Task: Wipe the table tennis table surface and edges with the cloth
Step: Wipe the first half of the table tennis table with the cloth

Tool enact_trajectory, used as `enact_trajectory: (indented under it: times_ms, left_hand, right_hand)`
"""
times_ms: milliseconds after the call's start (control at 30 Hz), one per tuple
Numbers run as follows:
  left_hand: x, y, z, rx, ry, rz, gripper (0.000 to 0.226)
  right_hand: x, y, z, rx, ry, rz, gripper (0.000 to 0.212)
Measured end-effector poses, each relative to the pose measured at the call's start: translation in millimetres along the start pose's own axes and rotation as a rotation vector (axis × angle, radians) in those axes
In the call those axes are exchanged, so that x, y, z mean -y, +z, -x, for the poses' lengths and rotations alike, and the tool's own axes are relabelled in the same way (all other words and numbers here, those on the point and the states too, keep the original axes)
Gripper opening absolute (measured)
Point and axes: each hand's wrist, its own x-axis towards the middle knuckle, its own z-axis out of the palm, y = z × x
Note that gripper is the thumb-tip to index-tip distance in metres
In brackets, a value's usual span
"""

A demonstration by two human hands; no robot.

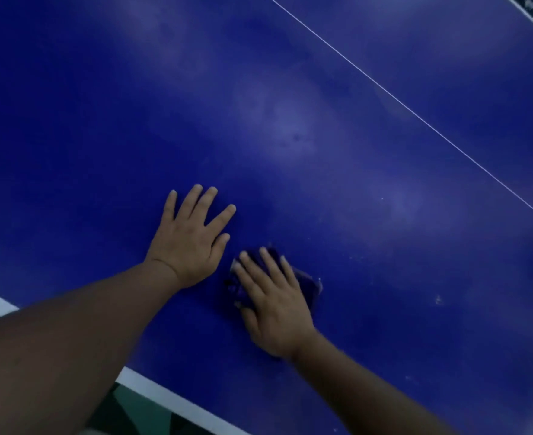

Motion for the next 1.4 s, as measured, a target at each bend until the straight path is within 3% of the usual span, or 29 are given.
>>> enact_trajectory:
  times_ms: [133,300,367,433,533,667,767,833,933,1067,1200,1300,1400]
  left_hand:
    - [-10.0,-4.3,-35.8,0.006,0.022,-0.013,0.062]
    - [-27.4,1.6,-64.0,0.051,0.072,-0.083,0.064]
    - [-27.0,2.6,-64.0,0.039,0.069,-0.089,0.064]
    - [-26.2,1.6,-63.5,0.039,0.067,-0.085,0.064]
    - [-26.9,-0.3,-65.0,0.054,0.062,-0.085,0.064]
    - [-28.1,-2.6,-64.8,0.064,0.060,-0.080,0.062]
    - [-21.5,-7.9,-71.2,0.079,0.107,-0.095,0.064]
    - [-14.2,-12.7,-84.1,0.096,0.188,-0.128,0.065]
    - [-8.6,-20.6,-115.5,0.105,0.289,-0.149,0.066]
    - [-10.7,-29.5,-156.8,0.084,0.335,-0.177,0.065]
    - [-25.2,-39.4,-200.4,0.093,0.364,-0.195,0.064]
    - [-40.3,-44.2,-230.5,0.067,0.346,-0.139,0.065]
    - [-55.4,-44.4,-256.5,0.055,0.284,-0.065,0.065]
  right_hand:
    - [-68.5,-32.9,-55.8,-0.025,0.201,-0.001,0.062]
    - [-85.5,-31.1,-25.6,-0.159,0.501,-0.048,0.061]
    - [-61.1,-19.8,-8.3,-0.129,0.418,-0.031,0.064]
    - [-44.0,-12.7,-6.8,-0.080,0.198,0.005,0.066]
    - [-68.5,-27.0,-48.1,-0.054,0.083,-0.013,0.062]
    - [-133.8,-57.0,-94.1,-0.142,0.423,-0.060,0.060]
    - [-142.4,-52.3,-81.3,-0.215,0.600,-0.088,0.061]
    - [-119.9,-42.8,-66.7,-0.237,0.617,-0.074,0.062]
    - [-86.1,-29.3,-65.4,-0.163,0.452,-0.033,0.064]
    - [-117.8,-48.9,-115.1,-0.151,0.281,-0.074,0.061]
    - [-173.5,-72.9,-139.1,-0.220,0.554,-0.090,0.060]
    - [-172.0,-69.4,-118.4,-0.314,0.804,-0.136,0.061]
    - [-138.4,-56.1,-103.7,-0.318,0.728,-0.100,0.061]
